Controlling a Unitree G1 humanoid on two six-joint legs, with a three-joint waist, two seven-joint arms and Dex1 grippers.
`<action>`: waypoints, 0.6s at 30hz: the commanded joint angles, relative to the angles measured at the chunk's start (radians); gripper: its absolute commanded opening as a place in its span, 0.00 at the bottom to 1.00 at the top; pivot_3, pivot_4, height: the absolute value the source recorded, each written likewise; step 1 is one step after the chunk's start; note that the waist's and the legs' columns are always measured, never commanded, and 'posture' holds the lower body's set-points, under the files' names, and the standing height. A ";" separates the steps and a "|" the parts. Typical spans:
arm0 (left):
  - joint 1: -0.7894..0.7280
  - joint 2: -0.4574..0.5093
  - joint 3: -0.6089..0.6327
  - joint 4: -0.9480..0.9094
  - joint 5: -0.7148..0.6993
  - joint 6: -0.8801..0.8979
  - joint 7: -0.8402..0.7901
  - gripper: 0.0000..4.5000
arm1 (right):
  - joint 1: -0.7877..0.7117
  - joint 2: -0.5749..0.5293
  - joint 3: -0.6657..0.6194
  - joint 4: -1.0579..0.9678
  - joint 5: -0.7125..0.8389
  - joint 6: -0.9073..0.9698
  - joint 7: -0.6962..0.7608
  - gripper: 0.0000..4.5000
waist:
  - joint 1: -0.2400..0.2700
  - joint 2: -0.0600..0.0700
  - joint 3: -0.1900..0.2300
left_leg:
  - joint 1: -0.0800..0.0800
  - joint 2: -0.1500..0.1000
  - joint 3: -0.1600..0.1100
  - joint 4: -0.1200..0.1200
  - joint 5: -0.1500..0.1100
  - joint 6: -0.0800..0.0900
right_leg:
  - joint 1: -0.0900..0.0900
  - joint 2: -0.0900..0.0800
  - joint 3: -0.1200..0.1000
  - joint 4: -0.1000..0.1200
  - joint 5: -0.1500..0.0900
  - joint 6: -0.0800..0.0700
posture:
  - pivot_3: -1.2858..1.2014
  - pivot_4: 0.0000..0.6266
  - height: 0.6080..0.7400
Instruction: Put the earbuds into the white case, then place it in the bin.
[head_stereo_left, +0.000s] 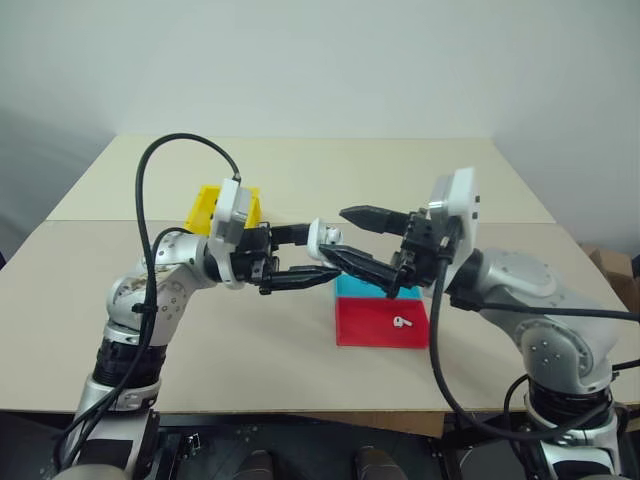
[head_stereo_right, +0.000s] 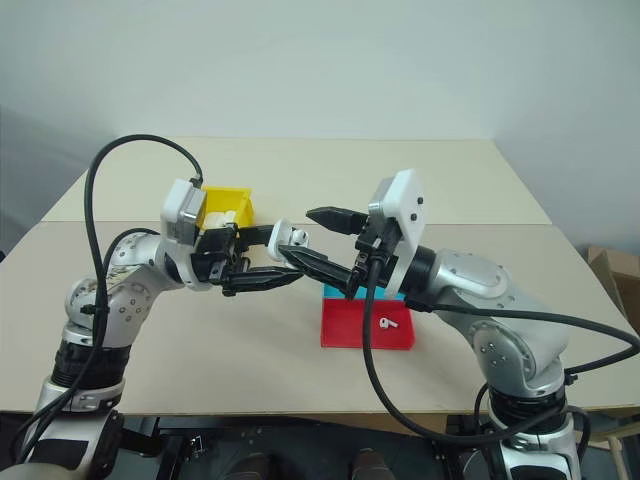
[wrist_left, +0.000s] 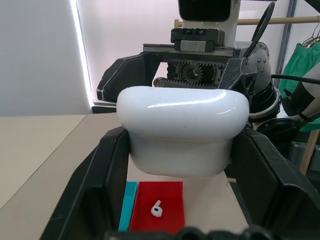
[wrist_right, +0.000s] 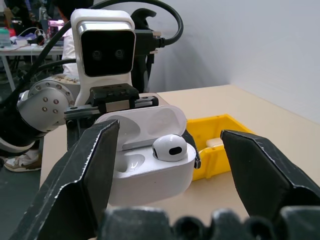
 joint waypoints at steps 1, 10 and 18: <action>-0.030 -0.010 -0.012 0.033 0.034 -0.042 -0.003 0.61 | -0.062 -0.062 -0.092 0.021 0.070 0.000 0.043 0.77 | 0.000 0.000 0.000 | 0.000 0.000 0.000 0.000 0.000 0.000 | 0.000 0.000 0.000 0.000 0.000 0.000 | 0.52 0.24 1.00; -0.039 -0.025 -0.010 0.054 0.041 -0.060 -0.015 0.61 | -0.109 -0.164 -0.068 0.105 0.042 -0.038 0.147 0.07 | -0.001 0.000 0.000 | -0.001 0.000 0.000 0.000 0.000 0.000 | -0.001 0.000 0.000 -0.001 0.000 0.000 | 0.52 0.24 1.00; -0.009 0.028 0.042 0.027 0.022 -0.054 -0.018 0.61 | -0.151 -0.260 0.070 0.344 -0.222 -0.200 0.311 0.05 | 0.000 0.000 0.000 | -0.001 0.000 0.000 0.000 0.000 0.000 | -0.001 0.000 0.000 -0.001 0.000 0.000 | 0.52 0.24 1.00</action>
